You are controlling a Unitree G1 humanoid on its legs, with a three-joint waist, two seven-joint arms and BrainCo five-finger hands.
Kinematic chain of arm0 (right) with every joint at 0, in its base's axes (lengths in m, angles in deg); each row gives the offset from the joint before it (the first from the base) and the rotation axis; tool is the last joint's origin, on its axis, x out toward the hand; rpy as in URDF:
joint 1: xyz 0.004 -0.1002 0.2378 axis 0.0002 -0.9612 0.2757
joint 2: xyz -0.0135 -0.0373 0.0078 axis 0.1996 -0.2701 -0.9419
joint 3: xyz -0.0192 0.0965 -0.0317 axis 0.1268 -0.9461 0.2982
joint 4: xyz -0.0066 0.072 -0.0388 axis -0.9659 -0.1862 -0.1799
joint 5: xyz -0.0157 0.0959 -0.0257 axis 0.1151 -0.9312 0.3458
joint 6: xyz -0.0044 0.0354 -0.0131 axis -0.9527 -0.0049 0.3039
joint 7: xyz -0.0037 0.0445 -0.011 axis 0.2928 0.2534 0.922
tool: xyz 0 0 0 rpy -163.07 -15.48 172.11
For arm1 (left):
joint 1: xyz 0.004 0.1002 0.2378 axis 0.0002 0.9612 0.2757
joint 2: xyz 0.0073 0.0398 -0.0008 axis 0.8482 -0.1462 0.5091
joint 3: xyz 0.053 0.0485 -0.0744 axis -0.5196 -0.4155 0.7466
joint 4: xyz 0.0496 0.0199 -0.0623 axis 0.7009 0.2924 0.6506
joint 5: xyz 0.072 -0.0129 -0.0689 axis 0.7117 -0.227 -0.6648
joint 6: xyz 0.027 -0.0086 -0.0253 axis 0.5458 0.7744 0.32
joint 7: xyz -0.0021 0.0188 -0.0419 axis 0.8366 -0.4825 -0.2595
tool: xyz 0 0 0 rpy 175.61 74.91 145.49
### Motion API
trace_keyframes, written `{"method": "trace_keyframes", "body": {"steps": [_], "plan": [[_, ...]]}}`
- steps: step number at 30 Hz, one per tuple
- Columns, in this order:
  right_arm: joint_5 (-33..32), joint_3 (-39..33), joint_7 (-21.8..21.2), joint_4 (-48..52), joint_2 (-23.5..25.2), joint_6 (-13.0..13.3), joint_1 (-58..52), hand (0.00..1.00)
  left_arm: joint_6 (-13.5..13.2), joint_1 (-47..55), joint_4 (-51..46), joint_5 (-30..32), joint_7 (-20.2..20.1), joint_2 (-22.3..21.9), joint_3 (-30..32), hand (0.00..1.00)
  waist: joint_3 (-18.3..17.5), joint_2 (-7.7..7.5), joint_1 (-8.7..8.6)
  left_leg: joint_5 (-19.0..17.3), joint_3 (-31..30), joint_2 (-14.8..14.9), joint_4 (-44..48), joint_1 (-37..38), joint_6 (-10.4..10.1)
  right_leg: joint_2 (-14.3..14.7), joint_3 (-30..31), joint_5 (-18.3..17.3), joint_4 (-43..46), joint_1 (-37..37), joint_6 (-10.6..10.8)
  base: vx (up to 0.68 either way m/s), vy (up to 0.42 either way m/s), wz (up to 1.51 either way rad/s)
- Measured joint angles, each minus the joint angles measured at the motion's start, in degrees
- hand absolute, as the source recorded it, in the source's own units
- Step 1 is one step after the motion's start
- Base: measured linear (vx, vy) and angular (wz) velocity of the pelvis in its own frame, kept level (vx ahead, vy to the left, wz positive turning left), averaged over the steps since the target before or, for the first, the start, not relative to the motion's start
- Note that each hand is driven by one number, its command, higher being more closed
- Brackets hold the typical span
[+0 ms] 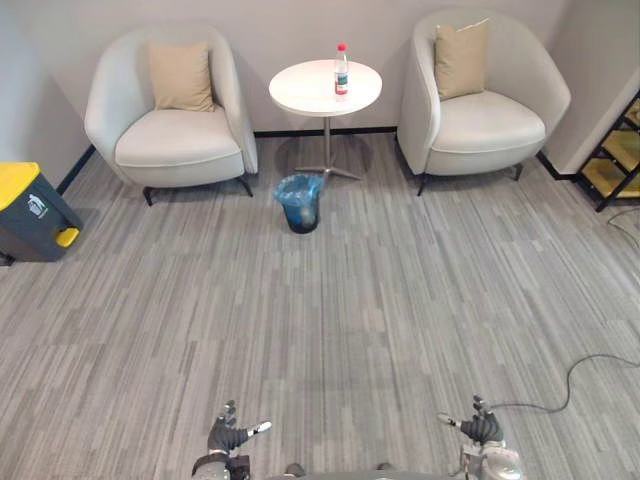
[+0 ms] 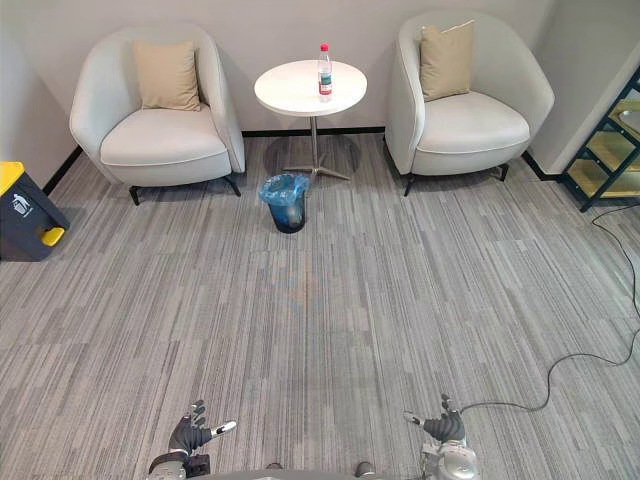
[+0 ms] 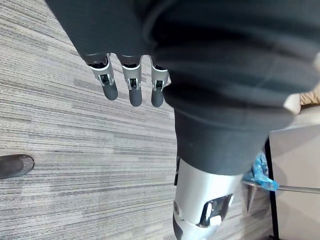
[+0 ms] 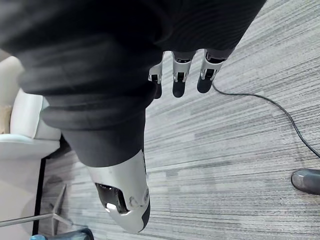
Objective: Gather rubbish on tea table into small bin, then transfer packed bag to large trash can.
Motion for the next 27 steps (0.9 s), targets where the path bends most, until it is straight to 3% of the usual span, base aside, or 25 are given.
{"method": "trace_keyframes", "body": {"steps": [18,22,25,27], "plan": [[-0.02,-0.65,0.34,0.49,-0.09,-0.28,-0.27,0.00,0.00,0.68,-0.03,-0.70,-0.07,0.00,0.07,0.00,0.31,0.14,0.03,-0.70,2.27,0.16,0.29,0.60,-0.13,0.17,2.35,0.28,-0.07,-0.42,-0.41,0.00,-0.001,-0.06],[-0.18,-2.77,-1.12,4.64,-5.11,-0.65,-1.64,0.00,-0.01,1.66,-0.96,-0.77,-0.16,0.30,2.30,0.00,0.77,0.74,0.01,-3.02,5.33,0.45,3.04,-0.75,-0.15,0.05,5.69,0.05,1.57,-2.97,-0.10,-0.01,0.006,-0.44],[-2.92,-5.30,-1.23,4.51,-8.06,-0.67,-0.73,0.00,-0.05,1.23,-2.86,-1.30,-0.36,0.68,2.72,0.00,2.27,1.38,-0.09,-5.47,6.94,0.85,6.90,-3.22,0.45,-0.31,7.63,-1.79,5.72,-6.59,0.53,0.01,0.031,-0.34],[-3.56,-5.43,-1.28,4.47,-8.32,-0.78,-0.63,0.00,-0.08,0.92,-3.54,-1.87,-0.46,0.63,2.67,0.00,3.15,1.40,-0.21,-8.53,7.81,0.93,10.59,-4.91,0.67,-1.07,9.01,-6.31,13.72,-11.04,1.18,0.04,0.048,-0.26]]}}
